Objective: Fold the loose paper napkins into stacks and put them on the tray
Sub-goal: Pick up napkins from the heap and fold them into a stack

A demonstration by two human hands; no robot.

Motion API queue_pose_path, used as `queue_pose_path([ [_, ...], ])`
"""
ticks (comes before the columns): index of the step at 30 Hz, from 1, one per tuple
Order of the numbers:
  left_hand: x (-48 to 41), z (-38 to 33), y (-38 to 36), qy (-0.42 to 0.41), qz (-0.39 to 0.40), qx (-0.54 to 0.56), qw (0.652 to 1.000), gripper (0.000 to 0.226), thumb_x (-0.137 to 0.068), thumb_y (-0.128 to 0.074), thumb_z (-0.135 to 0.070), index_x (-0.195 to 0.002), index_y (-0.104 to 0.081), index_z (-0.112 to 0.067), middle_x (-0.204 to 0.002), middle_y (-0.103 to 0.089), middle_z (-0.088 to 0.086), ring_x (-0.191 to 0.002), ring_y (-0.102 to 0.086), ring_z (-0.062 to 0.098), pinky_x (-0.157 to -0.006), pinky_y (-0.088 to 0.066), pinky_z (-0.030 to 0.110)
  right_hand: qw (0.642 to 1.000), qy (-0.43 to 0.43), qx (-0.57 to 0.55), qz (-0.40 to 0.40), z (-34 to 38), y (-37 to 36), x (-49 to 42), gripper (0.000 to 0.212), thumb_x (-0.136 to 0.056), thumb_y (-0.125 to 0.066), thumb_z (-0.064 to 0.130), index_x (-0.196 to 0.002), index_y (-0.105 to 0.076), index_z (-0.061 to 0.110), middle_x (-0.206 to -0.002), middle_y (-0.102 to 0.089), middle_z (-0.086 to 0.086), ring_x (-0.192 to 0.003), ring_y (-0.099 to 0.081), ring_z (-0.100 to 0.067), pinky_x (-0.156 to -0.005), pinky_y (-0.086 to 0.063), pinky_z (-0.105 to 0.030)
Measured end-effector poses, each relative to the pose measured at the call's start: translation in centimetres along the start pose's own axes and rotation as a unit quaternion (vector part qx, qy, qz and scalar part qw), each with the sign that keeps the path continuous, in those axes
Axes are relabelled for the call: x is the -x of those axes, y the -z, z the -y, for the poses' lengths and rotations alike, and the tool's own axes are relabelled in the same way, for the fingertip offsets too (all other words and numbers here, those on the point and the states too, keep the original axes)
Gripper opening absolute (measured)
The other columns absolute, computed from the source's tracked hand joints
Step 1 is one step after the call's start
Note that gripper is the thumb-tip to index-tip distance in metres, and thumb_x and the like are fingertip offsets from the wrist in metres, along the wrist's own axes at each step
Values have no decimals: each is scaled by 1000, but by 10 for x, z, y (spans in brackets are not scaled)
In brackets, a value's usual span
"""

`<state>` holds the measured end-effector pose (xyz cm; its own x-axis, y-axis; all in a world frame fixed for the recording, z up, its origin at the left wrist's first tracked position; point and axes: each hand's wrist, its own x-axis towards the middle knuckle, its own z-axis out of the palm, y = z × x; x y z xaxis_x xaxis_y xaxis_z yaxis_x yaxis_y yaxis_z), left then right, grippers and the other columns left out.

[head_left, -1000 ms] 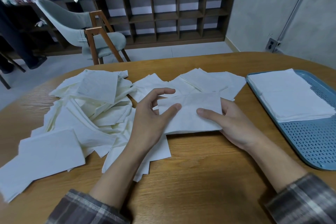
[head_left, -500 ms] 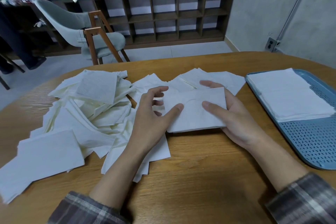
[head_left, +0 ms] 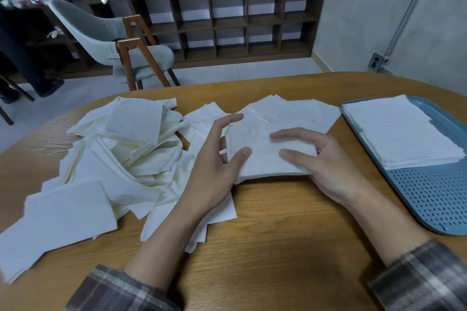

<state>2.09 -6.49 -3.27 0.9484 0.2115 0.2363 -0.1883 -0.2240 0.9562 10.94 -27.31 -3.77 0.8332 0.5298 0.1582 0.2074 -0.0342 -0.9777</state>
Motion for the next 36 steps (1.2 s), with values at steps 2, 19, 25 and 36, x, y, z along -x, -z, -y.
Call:
queue_pose_path([
  [2,0,3,-2,3,-4,-32,999,54,-101,-70,-15,-143,-47,-40,-121,-70,-10,-105,-70,7,-77,-55,21,997,10,46,-56,1,0,0,31,-95,-71,2,-114,-80,25,-121,-75,21,-124,-60,6,-104,-41,-16],
  [19,-4,37,-8,-111,76,-363,922,20,-100,-70,-32,-119,-78,-32,-101,-63,-15,-85,-60,0,-74,-49,19,978,10,91,-187,-3,5,-4,34,-97,-68,2,-114,-79,30,-114,-71,35,-116,-55,20,-88,-34,6],
  [25,-5,35,-16,-105,39,-383,917,10,-99,-71,-29,-100,-81,-30,-94,-64,-13,-76,-61,5,-62,-48,27,980,9,95,-175,-3,3,-4,44,-95,-62,-5,-123,-74,27,-124,-67,30,-114,-49,29,-87,-31,8],
  [36,-7,35,-10,-101,92,-344,929,10,-96,-75,-35,-103,-81,-30,-100,-66,-17,-87,-62,3,-74,-54,30,980,13,130,-151,-4,1,-5,44,-97,-61,-4,-125,-73,27,-126,-66,30,-116,-47,30,-92,-28,8],
])
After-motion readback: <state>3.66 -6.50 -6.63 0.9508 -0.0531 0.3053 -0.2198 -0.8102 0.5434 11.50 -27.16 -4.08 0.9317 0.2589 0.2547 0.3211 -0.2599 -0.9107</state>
